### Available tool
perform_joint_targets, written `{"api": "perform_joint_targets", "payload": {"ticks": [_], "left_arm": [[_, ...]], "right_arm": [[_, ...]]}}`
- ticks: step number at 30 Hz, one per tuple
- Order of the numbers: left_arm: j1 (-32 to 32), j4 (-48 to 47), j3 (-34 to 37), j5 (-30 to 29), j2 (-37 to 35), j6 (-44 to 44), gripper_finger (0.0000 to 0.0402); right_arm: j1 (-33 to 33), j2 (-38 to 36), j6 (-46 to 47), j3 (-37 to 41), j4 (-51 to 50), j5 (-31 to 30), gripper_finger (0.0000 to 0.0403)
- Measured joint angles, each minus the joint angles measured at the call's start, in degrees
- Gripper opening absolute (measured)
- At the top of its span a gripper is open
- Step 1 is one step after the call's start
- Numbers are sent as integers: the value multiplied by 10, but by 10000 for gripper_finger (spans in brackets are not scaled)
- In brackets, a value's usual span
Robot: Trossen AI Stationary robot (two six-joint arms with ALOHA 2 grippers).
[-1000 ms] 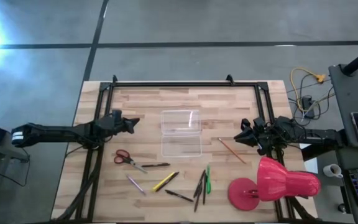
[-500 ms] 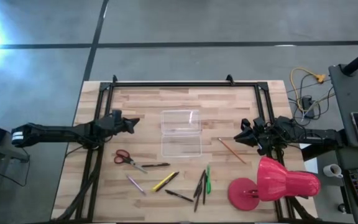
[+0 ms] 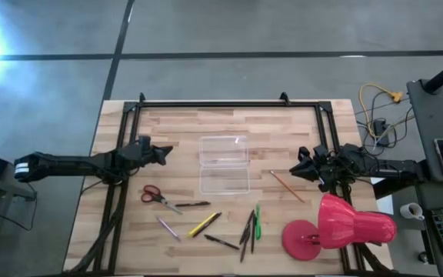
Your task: Pick & place school supplies into a supply box
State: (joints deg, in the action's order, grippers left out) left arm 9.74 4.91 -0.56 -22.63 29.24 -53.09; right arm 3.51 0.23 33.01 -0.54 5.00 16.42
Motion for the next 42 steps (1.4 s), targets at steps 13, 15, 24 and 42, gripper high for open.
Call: {"api": "perform_joint_targets", "payload": {"ticks": [13, 15, 24, 42], "left_arm": [[0, 20, 0, 0, 0, -330, 0], [0, 20, 0, 0, 1, -385, 0], [1, 17, 0, -30, 0, -375, 0], [1, 17, 0, -30, 0, -375, 0]], "right_arm": [[0, 0, 133, 0, 151, -34, 59], [0, 0, 132, 0, 194, -85, 59], [0, 11, 118, 0, 195, -380, 59], [0, 63, 151, 0, 179, -391, 59]]}}
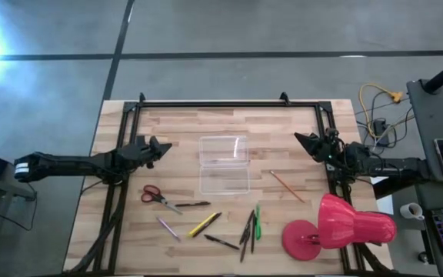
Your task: Pick & place school supplies into a supply box
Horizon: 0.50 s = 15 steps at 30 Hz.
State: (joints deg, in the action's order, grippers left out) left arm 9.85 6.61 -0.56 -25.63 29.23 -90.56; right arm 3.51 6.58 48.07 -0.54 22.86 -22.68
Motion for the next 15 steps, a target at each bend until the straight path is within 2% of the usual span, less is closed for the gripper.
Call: {"api": "perform_joint_targets", "payload": {"ticks": [15], "left_arm": [[0, 0, 0, 0, 0, 0, 0]], "right_arm": [[0, -1, 10, 0, 1, 0, 59]]}}
